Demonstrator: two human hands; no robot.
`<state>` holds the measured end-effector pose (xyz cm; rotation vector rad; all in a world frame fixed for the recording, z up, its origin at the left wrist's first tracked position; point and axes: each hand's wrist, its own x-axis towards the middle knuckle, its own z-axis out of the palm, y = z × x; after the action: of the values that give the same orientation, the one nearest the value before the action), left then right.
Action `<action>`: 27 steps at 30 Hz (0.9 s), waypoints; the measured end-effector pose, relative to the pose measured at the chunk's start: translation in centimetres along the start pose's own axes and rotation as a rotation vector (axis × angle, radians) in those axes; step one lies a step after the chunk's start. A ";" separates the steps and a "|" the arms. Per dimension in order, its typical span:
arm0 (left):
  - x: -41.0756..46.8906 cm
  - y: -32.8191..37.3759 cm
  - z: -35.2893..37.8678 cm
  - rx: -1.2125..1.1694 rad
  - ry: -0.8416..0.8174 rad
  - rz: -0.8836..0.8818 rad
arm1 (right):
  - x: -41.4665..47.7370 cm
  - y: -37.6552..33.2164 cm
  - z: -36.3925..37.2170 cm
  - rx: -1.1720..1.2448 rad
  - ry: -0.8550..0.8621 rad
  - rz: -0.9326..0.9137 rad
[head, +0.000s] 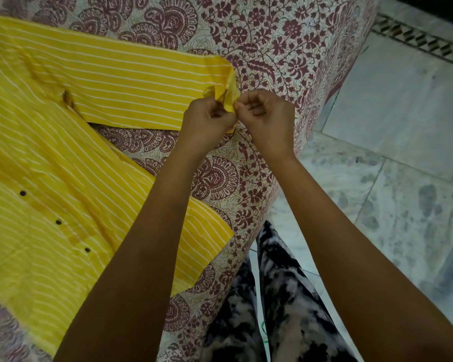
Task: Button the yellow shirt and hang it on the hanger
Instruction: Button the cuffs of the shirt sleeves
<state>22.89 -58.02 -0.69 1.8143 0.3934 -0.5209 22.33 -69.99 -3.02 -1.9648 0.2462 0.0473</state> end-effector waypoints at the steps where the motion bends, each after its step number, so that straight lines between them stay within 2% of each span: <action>1: -0.3 -0.2 0.0 -0.044 -0.030 -0.011 | -0.1 0.2 -0.1 -0.034 -0.016 -0.025; 5: -0.8 -0.6 0.1 -0.198 -0.101 -0.053 | -0.5 0.8 -0.4 -0.147 -0.032 -0.139; 8: -0.3 -1.0 0.3 -0.146 0.021 -0.014 | -1.1 1.2 0.0 -0.168 -0.014 -0.167; 11: 0.0 -1.3 0.4 0.069 0.112 0.109 | -1.3 1.2 0.6 -0.081 -0.001 -0.015; 15: 0.3 -1.8 0.2 0.388 0.132 0.357 | -0.3 0.9 0.3 0.136 -0.124 0.245; 19: 1.0 -1.4 -0.3 0.706 0.100 0.532 | 0.2 0.1 -0.7 0.234 -0.285 0.385; 22: 1.2 -0.7 -0.3 0.959 0.097 0.621 | 0.7 -0.6 -1.1 0.267 -0.331 0.459; 25: 1.4 -0.4 -0.9 0.980 0.133 0.640 | 1.0 -1.1 -1.5 0.365 -0.390 0.539; 27: 2.2 -0.8 -2.3 0.875 0.211 0.606 | 1.2 -1.3 -2.0 0.477 -0.418 0.601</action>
<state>24.66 -55.60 -1.97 2.6922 -0.3174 -0.0497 23.59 -71.53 -1.27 -1.3140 0.5097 0.7156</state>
